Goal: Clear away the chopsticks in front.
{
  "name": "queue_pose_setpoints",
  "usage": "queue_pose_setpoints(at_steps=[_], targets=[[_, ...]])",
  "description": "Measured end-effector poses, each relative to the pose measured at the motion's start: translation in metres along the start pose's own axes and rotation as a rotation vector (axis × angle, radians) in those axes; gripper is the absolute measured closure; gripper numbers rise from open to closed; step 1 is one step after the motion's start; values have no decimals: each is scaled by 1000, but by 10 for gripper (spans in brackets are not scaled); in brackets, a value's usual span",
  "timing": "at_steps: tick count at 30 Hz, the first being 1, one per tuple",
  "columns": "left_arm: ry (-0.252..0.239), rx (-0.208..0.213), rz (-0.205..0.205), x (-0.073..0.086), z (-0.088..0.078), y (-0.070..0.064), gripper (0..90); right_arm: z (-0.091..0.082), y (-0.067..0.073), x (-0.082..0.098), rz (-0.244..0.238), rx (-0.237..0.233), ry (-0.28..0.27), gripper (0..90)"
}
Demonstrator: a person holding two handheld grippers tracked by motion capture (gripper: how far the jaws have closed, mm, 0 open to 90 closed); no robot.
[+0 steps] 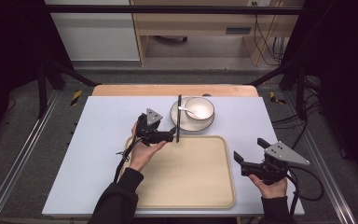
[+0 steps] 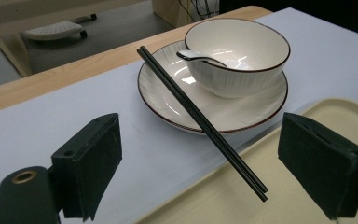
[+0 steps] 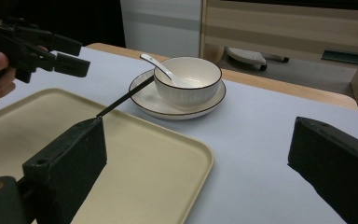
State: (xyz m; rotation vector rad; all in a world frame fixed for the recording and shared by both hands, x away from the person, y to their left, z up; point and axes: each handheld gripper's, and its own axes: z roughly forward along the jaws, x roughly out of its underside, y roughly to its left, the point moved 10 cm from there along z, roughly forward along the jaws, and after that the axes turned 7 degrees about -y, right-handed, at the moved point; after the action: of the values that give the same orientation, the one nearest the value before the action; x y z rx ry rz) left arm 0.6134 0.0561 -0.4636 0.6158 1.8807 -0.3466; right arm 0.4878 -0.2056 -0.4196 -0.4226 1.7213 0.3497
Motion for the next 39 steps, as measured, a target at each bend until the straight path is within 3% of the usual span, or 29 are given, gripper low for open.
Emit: queue_pose_setpoints(at_steps=[8,12,19,23,28,39], targets=[[21,-7,2,-3,23,1,164,0,0,0,4,-1,1,44],[58,-18,18,0,39,6,188,-2,-2,-2,6,3,-6,44],[78,-22,25,1,52,8,214,-3,-3,-3,8,4,-14,44],[90,-26,6,4,61,12,243,-3,-2,-3,11,1,-11,45],[104,-30,21,2,70,15,315,-3,-4,-2,9,5,-10,45],[136,-11,-5,16,84,13,525,-4,-4,-3,9,4,-7,45]])
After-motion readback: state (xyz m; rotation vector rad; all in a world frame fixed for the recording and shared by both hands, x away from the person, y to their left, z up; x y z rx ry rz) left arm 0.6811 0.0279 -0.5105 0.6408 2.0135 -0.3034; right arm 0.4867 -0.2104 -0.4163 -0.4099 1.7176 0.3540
